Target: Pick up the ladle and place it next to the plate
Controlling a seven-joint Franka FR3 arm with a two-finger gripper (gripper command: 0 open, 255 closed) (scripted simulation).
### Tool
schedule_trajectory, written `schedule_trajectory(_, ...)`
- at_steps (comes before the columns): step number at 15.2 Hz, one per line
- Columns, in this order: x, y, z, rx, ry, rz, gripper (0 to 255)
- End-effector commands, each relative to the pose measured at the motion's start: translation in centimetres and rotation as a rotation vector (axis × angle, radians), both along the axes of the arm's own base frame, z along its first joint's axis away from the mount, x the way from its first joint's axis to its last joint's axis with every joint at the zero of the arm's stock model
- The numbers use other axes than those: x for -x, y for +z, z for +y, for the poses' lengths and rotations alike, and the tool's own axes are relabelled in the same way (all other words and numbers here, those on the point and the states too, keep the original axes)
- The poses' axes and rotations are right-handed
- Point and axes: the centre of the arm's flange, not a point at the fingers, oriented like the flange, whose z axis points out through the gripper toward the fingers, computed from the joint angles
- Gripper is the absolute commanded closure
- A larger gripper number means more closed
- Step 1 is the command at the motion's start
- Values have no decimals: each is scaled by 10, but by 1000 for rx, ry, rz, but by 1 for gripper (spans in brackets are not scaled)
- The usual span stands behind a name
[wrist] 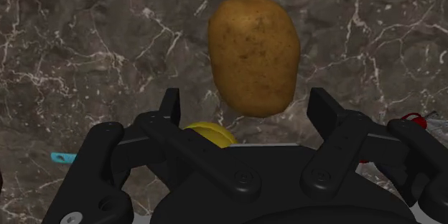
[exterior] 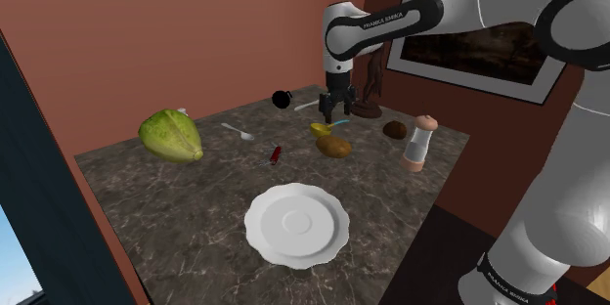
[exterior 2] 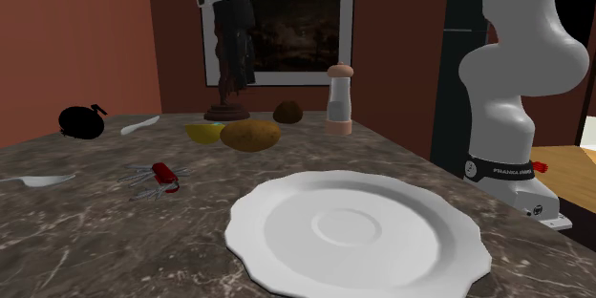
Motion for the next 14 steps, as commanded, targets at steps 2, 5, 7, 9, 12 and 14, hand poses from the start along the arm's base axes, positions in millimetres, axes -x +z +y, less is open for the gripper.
schedule_trajectory(2, -35, -15, 0, -5, -4, -3, 0)
schedule_trajectory(5, -72, -29, -2, -10, -7, -6, 0)
schedule_trajectory(7, -96, -38, -3, -14, -10, -9, 0)
schedule_trajectory(9, -112, -44, -4, -16, -11, -10, 0)
schedule_trajectory(12, -110, -60, -5, -16, -11, -10, 0)
schedule_trajectory(14, -109, -70, -6, -16, -11, -10, 0)
